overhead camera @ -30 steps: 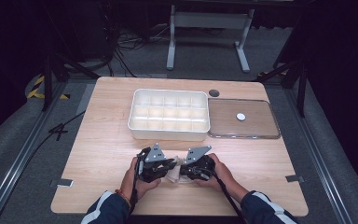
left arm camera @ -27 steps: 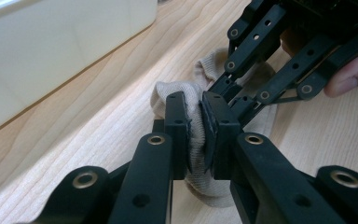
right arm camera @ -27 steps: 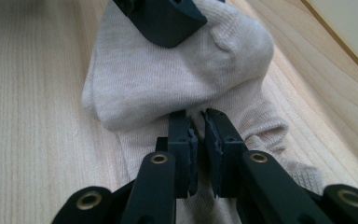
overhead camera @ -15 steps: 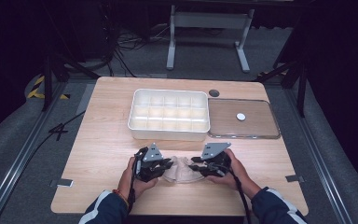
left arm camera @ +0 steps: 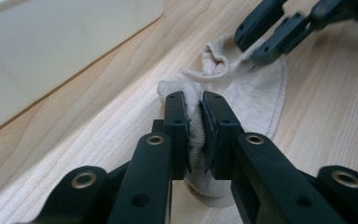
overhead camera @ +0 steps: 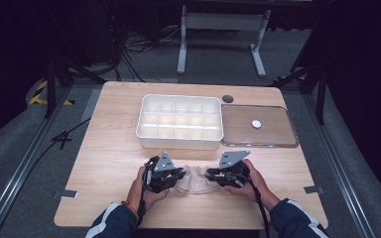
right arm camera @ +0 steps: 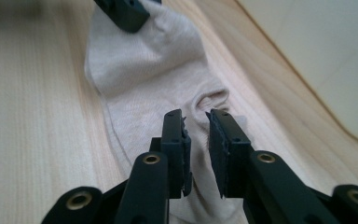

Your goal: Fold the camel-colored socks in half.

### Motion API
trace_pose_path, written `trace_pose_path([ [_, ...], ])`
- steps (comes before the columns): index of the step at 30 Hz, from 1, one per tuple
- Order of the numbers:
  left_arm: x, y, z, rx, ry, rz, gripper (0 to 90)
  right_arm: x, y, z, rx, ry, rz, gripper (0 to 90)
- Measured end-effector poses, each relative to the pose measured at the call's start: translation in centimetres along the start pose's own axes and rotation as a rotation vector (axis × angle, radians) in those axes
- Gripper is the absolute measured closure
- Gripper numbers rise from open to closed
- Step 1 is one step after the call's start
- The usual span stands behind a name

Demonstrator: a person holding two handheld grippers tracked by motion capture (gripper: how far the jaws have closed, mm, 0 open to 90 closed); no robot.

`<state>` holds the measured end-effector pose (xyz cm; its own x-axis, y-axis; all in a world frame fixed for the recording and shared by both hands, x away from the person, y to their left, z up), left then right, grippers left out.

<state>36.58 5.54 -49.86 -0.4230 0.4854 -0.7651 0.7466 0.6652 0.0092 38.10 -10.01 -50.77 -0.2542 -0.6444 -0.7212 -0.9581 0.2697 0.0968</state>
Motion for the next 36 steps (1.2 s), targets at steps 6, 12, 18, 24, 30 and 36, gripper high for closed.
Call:
trace_pose_path([
  [6, -0.1, -0.1, 0.2, 0.004, -0.001, 0.002, 80.5, -1.5, 1.6, 2.0, -0.028, -0.037, -0.047, 80.3],
  [12, -0.5, -0.4, 0.3, 0.017, -0.018, -0.012, 81.1, -1.5, 1.7, 3.9, -0.033, -0.018, -0.020, 83.0],
  [18, -1.0, -0.2, 0.1, 0.030, -0.039, -0.038, 82.0, -1.8, 2.0, 5.2, -0.047, -0.022, -0.019, 82.4],
  [24, -0.7, 0.2, 0.0, 0.026, -0.036, -0.054, 83.6, -2.0, 1.8, 3.5, -0.033, -0.044, -0.028, 72.1],
  [30, -0.5, 0.1, 0.3, 0.010, -0.012, -0.022, 84.4, -0.7, -0.8, -1.0, 0.047, -0.069, 0.013, 62.8],
  [36, -0.7, 0.0, 0.3, -0.005, -0.004, -0.013, 84.6, 3.0, -3.1, -2.2, 0.016, -0.050, 0.147, 63.4],
])
Point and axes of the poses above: each handheld gripper's, and its own axes: z roughly forward along the jaws, x roughly out of its underside, y roughly to its left, the point moved 8 cm from there along z, roughly forward along the jaws, and after that the axes turned 8 degrees about -x, right-handed, at the moved point
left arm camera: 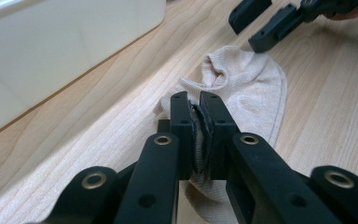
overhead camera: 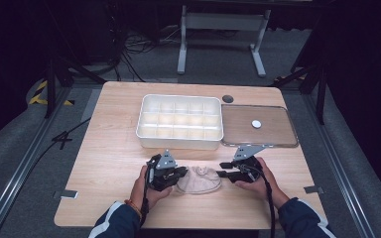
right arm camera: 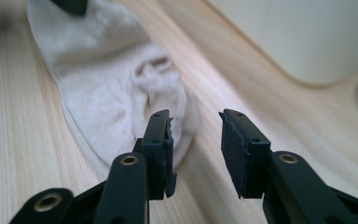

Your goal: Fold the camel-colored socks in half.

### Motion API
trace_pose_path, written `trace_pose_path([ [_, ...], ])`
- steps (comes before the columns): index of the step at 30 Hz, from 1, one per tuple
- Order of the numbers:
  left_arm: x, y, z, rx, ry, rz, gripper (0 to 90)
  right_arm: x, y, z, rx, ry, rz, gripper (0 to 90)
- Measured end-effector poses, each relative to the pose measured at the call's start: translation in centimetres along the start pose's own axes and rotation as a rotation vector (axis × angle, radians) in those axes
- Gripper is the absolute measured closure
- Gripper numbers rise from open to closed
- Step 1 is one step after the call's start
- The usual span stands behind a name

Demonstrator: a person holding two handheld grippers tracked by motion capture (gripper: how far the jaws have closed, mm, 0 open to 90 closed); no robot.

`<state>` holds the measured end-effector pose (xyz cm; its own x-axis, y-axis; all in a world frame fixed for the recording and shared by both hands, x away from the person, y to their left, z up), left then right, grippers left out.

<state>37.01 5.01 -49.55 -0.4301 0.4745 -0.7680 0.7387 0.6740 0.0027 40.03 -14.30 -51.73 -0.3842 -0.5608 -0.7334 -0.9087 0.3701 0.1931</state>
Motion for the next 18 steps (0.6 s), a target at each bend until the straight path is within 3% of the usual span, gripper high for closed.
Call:
trace_pose_path([
  [5, -0.3, -0.2, 0.3, -0.002, 0.003, 0.000, 84.5, -0.4, 0.9, 0.4, -0.085, -0.042, 0.006, 63.7],
  [6, -0.3, -0.2, 0.3, -0.004, 0.004, 0.014, 84.5, -0.4, 1.0, 0.5, -0.078, -0.032, -0.002, 63.5],
  [9, -0.5, -0.4, 0.5, -0.004, 0.006, -0.002, 84.5, -0.6, 0.9, 0.5, -0.064, -0.034, -0.008, 64.9],
  [14, -1.1, -0.4, 0.7, -0.034, 0.019, 0.009, 84.7, -0.2, 1.0, 1.6, -0.020, 0.043, -0.045, 68.5],
  [17, -1.4, -0.4, 1.0, -0.041, 0.023, 0.018, 85.0, -0.1, 0.9, 1.8, -0.014, 0.053, -0.045, 70.3],
  [18, -1.6, -0.6, 1.2, -0.037, 0.024, 0.002, 85.0, 0.0, 0.8, 1.9, -0.010, 0.055, -0.044, 71.8],
])
Point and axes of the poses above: each handheld gripper's, and its own axes: z roughly forward along the jaws, x roughly out of its underside, y roughly to its left, the point moved 8 cm from there along z, roughly forward along the jaws, and after that the axes turned 8 degrees about -x, right-handed, at the moved point
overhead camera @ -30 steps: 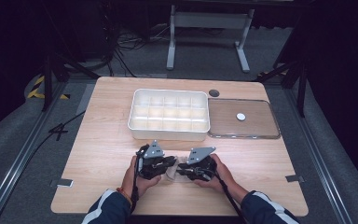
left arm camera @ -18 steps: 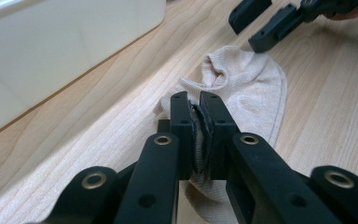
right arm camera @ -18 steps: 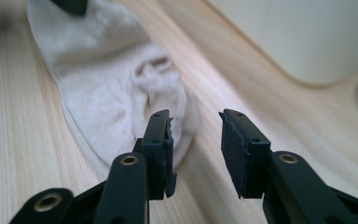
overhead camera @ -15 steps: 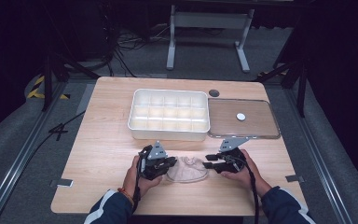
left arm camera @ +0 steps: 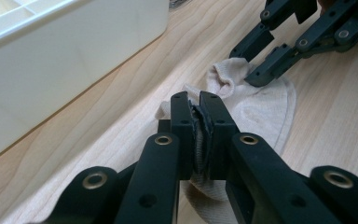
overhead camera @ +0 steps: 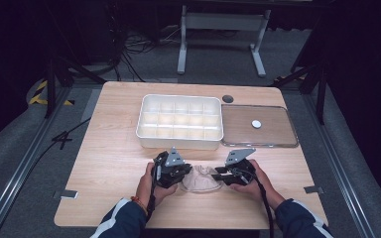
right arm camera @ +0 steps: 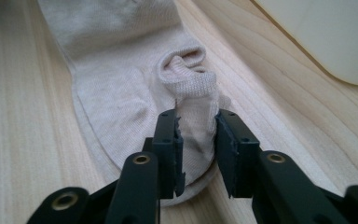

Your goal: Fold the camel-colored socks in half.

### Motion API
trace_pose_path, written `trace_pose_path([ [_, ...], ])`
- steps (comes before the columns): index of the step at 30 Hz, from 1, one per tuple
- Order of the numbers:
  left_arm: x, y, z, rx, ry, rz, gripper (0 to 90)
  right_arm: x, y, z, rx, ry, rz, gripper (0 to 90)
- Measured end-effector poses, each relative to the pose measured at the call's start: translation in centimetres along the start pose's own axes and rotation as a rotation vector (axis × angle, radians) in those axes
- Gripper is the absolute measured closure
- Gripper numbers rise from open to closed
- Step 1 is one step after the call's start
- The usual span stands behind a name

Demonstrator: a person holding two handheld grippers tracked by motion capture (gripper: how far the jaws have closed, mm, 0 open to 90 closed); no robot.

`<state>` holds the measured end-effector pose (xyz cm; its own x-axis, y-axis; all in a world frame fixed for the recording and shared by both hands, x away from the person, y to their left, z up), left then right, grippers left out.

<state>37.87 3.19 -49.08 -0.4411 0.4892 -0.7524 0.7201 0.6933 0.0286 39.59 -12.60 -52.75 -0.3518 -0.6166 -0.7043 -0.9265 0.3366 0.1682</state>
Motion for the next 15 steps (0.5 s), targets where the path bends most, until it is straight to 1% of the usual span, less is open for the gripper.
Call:
trace_pose_path([
  [1, -0.1, -0.1, 0.1, 0.000, 0.002, 0.004, 85.1, 0.0, -0.1, 0.1, -0.001, 0.000, 0.005, 73.0],
  [2, -0.3, -0.2, 0.3, 0.000, 0.003, 0.009, 85.1, 0.0, -0.1, 0.1, 0.001, 0.001, -0.001, 73.4],
  [5, -0.8, -0.7, 0.6, 0.002, -0.001, 0.003, 85.2, 0.0, 0.0, 0.2, 0.006, 0.004, -0.002, 73.8],
  [7, -1.2, -1.1, 1.0, 0.013, -0.006, 0.000, 85.5, 0.0, 0.0, 0.2, 0.005, 0.001, 0.000, 73.8],
  [8, -1.3, -1.2, 1.1, 0.012, -0.001, 0.011, 85.6, 0.0, 0.0, 0.2, 0.005, 0.001, -0.002, 73.8],
  [10, -1.6, -1.6, 1.6, 0.016, 0.001, 0.013, 85.8, 0.0, 0.0, 0.2, 0.005, 0.001, -0.002, 73.9],
  [11, -1.7, -1.7, 1.8, 0.015, 0.001, 0.023, 85.8, 0.0, 0.0, 0.2, 0.005, 0.002, -0.003, 73.9],
  [12, -1.8, -1.9, 2.0, 0.018, 0.007, 0.025, 85.9, 0.0, 0.0, 0.2, 0.005, 0.002, -0.002, 73.9],
  [15, -2.0, -2.5, 2.8, 0.020, 0.016, 0.038, 86.2, 0.1, 0.0, 0.3, -0.008, 0.000, 0.018, 74.1],
])
Point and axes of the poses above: each handheld gripper's, and its own axes: z roughly forward along the jaws, x roughly out of its underside, y roughly to its left, the point moved 8 cm from there along z, roughly forward along the jaws, and after that the axes turned 8 degrees about -x, right-handed, at the moved point
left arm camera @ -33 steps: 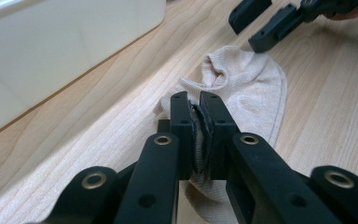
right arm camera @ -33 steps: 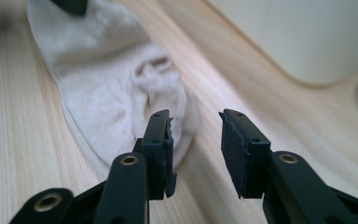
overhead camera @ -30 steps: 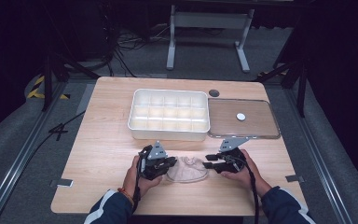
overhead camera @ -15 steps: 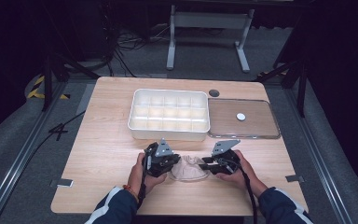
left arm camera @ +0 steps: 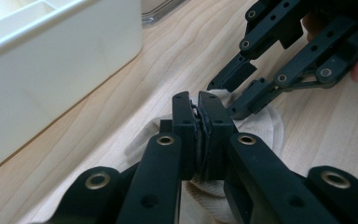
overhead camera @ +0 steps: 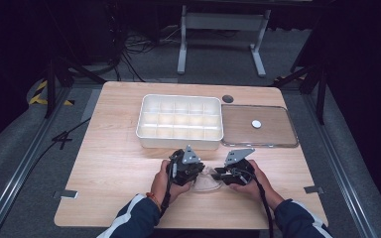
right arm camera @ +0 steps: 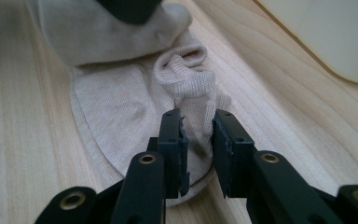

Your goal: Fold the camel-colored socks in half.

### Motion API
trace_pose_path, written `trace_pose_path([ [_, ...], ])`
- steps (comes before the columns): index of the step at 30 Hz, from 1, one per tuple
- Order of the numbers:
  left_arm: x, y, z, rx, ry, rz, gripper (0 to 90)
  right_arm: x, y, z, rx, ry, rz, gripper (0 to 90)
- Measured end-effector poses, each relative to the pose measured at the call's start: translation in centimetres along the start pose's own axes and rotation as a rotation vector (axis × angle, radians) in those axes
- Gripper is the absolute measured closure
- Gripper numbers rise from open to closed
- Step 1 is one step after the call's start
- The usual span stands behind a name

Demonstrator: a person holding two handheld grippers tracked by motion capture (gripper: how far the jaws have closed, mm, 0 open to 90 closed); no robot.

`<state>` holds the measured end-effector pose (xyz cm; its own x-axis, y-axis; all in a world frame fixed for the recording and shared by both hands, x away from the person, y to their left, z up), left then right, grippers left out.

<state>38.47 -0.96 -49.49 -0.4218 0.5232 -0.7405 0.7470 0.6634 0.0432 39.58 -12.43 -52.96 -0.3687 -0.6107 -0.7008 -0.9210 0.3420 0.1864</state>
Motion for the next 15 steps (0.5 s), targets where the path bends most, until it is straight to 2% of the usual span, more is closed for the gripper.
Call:
trace_pose_path([
  [4, -0.4, -0.5, 0.9, 0.006, -0.007, -0.018, 86.0, 0.0, 0.0, 0.0, -0.003, 0.003, -0.006, 74.1],
  [6, -0.6, -0.6, 1.0, -0.004, -0.013, -0.015, 83.8, 0.0, 0.0, 0.0, -0.002, 0.004, -0.005, 74.1],
  [15, -1.9, -0.4, 0.1, 0.013, -0.061, -0.017, 75.4, 0.1, 0.1, 0.0, -0.010, 0.007, 0.003, 74.2],
])
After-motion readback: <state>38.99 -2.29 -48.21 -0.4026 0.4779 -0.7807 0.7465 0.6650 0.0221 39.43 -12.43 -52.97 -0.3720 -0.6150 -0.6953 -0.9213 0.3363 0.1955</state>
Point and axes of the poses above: each handheld gripper's, and its own axes: z roughly forward along the jaws, x roughly out of its underside, y roughly to its left, the point moved 8 cm from there along z, roughly forward along the jaws, and after that the axes turned 8 degrees about -x, right-handed, at the moved point
